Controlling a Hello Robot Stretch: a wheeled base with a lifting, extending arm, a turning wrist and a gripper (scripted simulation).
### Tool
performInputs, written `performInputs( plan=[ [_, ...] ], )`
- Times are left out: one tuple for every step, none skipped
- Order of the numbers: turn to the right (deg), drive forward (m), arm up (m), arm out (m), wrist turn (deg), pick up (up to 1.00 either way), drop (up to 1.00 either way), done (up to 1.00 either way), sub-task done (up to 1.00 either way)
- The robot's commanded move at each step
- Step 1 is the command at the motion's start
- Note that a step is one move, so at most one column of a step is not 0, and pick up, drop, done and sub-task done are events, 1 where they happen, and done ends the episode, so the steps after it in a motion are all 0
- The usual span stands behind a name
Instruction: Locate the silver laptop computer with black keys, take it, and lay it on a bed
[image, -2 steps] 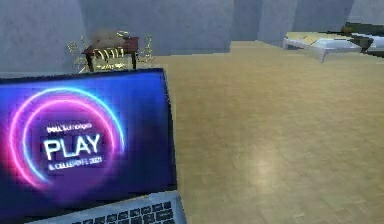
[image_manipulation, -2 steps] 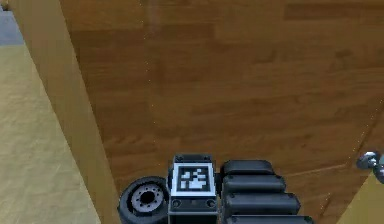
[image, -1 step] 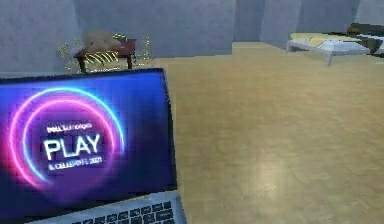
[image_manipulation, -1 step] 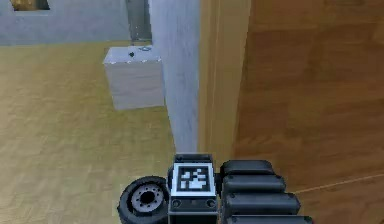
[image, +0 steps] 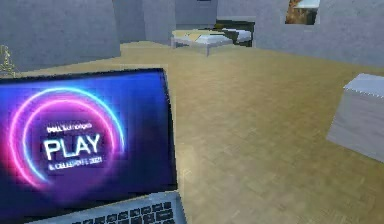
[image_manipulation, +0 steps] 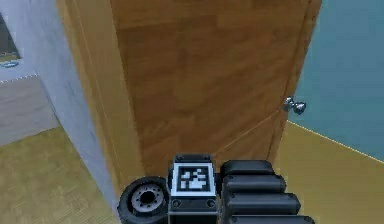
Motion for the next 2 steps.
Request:
performInputs(
  plan=[
    [0.0, 0.30, 0.00, 0.00, 0.0, 0.00, 0.00, 0.00, 0.00],
    [12.0, 0.00, 0.00, 0.00, 0.0, 0.00, 0.00, 0.00, 0.00]
  ],
)
